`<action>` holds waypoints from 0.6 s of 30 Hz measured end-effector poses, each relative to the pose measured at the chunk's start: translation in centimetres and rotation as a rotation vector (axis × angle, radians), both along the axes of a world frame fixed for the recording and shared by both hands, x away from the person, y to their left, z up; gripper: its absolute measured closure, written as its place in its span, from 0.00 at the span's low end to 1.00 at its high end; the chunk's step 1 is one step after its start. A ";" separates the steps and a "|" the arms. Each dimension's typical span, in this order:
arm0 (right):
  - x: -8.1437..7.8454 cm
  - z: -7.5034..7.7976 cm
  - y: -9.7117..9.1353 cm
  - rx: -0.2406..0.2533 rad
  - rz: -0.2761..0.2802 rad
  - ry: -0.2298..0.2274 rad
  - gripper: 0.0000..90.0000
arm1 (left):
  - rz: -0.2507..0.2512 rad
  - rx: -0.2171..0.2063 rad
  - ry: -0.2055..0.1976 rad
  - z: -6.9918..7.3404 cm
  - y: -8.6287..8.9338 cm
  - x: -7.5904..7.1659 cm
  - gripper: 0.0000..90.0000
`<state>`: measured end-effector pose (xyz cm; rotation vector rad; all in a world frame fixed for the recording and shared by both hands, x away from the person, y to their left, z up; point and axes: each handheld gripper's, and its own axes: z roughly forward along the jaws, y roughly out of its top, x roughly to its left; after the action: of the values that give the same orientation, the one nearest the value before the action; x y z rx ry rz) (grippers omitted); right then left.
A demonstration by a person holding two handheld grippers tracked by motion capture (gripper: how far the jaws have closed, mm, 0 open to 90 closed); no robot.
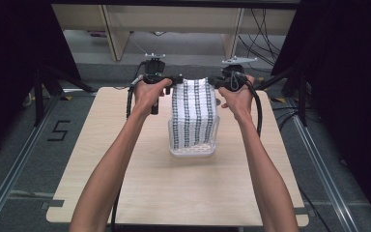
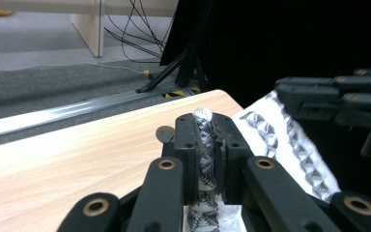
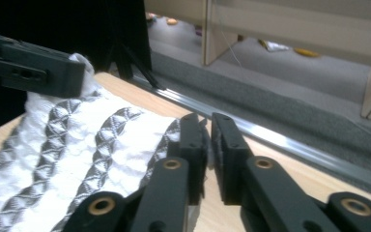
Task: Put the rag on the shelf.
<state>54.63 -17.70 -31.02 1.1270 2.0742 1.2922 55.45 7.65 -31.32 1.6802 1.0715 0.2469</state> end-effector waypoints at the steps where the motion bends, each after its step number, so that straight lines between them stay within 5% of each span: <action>1: 0.2 -0.3 0.0 -0.002 -0.003 0.004 0.89 | -0.009 0.012 0.014 -0.3 -0.1 0.1 0.88; 5: 0.6 -0.9 -0.2 0.002 -0.034 0.021 0.75 | 0.003 0.050 0.037 -1.1 -0.3 0.2 0.63; 8: 0.3 -0.7 -0.3 -0.008 -0.025 0.022 0.75 | 0.022 0.079 0.046 -1.3 -0.1 0.3 0.49; 18: -0.6 0.1 -0.7 -0.025 -0.003 0.021 0.71 | 0.000 0.106 0.039 -0.5 0.6 -0.8 0.45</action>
<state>54.01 -18.43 -30.93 1.1370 2.0974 1.2548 54.67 8.21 -31.87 1.7854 1.1037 0.2764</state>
